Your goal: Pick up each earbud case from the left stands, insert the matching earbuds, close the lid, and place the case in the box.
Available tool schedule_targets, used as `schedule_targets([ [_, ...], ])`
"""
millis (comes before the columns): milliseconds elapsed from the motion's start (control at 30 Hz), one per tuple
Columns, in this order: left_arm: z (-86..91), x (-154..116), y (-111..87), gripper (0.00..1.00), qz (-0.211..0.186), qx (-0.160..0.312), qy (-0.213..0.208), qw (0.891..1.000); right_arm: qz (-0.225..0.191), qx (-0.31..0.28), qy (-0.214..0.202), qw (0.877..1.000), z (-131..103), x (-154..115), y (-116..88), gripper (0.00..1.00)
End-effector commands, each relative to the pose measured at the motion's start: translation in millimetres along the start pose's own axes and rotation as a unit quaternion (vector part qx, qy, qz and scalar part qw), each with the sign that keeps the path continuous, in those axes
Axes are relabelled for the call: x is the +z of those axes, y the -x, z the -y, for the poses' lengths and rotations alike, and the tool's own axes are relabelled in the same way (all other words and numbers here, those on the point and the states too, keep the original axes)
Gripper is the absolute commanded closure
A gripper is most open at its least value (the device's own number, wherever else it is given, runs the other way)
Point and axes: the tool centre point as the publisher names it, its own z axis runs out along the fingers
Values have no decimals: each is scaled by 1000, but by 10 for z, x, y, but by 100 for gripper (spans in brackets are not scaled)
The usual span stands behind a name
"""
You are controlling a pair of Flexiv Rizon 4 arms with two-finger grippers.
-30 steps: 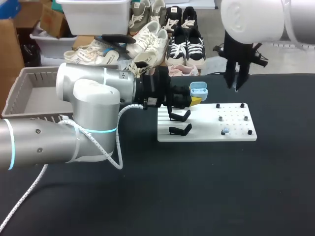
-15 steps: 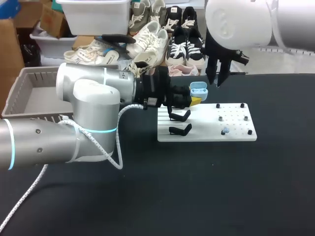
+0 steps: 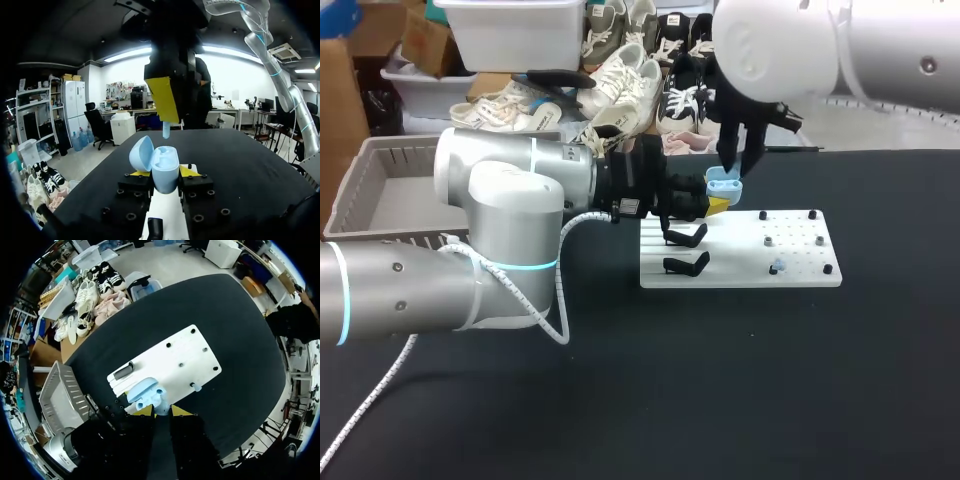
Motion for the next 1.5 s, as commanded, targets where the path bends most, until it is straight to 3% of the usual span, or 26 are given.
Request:
schedule_targets([
  [33, 18, -8, -5, 100, 1, 1, 2, 1000, -5, -4, -8, 1000, -104, 41, 3, 100],
  [1500, 18, -8, -5, 100, 1, 1, 2, 1000, -13, -2, -10, 1000, -70, 91, -49, 100],
])
